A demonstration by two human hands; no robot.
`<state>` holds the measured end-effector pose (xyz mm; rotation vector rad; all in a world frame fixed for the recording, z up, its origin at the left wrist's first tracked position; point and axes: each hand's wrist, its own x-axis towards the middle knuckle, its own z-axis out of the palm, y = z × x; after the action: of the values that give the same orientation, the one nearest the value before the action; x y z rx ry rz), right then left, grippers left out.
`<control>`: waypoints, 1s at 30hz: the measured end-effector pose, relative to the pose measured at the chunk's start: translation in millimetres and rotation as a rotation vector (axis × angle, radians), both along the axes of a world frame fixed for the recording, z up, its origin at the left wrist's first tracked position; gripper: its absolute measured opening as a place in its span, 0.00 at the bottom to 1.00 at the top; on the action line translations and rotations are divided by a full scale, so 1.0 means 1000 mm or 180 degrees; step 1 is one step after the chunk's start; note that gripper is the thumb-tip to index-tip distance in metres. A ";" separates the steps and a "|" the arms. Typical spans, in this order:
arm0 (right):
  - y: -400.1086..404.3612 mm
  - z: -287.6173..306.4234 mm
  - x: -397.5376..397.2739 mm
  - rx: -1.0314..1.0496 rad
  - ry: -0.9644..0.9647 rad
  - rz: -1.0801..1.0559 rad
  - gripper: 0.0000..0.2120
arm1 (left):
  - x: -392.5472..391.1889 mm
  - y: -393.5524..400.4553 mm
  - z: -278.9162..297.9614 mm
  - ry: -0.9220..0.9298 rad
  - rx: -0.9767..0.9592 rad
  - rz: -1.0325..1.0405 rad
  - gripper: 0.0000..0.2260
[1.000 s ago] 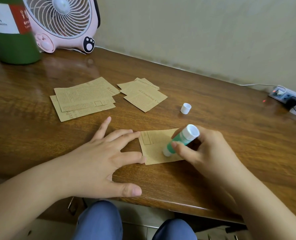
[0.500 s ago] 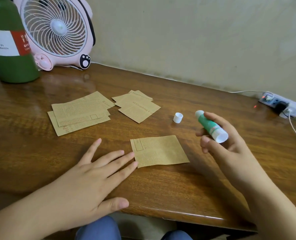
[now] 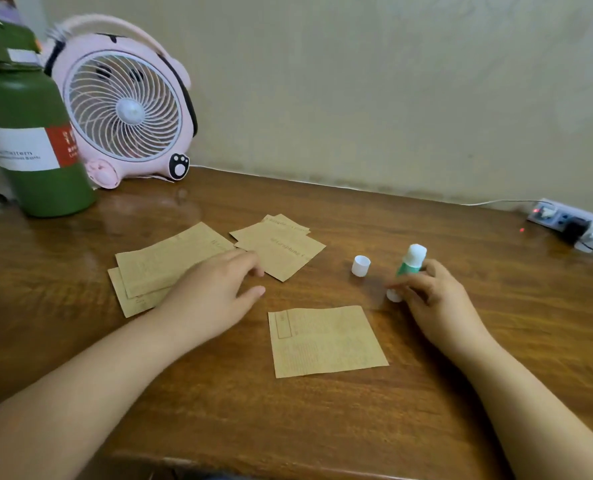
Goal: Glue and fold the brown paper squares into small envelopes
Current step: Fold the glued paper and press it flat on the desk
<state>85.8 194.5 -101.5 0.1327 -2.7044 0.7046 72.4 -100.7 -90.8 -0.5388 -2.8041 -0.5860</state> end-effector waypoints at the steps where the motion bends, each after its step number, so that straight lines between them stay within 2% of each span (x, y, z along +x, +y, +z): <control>1: 0.001 -0.002 -0.001 0.0128 0.0024 -0.0009 0.12 | -0.014 0.008 0.002 -0.0037 -0.0012 0.0051 0.07; 4: 0.001 -0.006 -0.003 0.0319 0.0099 -0.0030 0.13 | -0.048 0.029 0.003 -0.0434 -0.0182 0.0025 0.15; 6: 0.002 -0.007 -0.003 0.0380 0.0104 0.0003 0.13 | -0.061 0.039 0.001 -0.0571 -0.0393 -0.0042 0.14; 12: 0.008 -0.011 -0.006 0.0393 0.0076 0.0159 0.13 | -0.067 0.047 0.009 -0.0143 -0.1487 -0.0351 0.05; 14: 0.009 -0.012 -0.006 0.0299 0.0096 0.0206 0.13 | -0.066 0.051 0.009 0.0023 -0.1818 -0.0499 0.06; 17: 0.011 -0.015 -0.007 0.0236 0.0065 0.0211 0.14 | -0.069 0.048 0.006 0.0062 -0.1910 -0.0634 0.08; 21: 0.011 -0.018 -0.006 0.0098 0.0078 0.0228 0.14 | -0.070 0.033 0.004 -0.0276 -0.1575 -0.0559 0.07; 24: 0.012 -0.017 -0.003 -0.0063 0.0025 0.0303 0.14 | -0.064 0.025 0.001 -0.0313 -0.1036 -0.0300 0.06; 27: 0.013 -0.014 0.008 -0.0185 0.0003 0.0116 0.14 | -0.049 0.020 0.002 0.0072 0.0036 0.0079 0.03; 30: 0.007 -0.009 0.022 -0.0254 0.0693 -0.0551 0.11 | -0.027 0.018 0.011 0.0332 0.1482 0.0275 0.04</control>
<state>107.5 201.9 -110.8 -0.0418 -2.4419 0.7013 45.8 -83.2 -79.7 -0.3382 -2.4572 -1.1120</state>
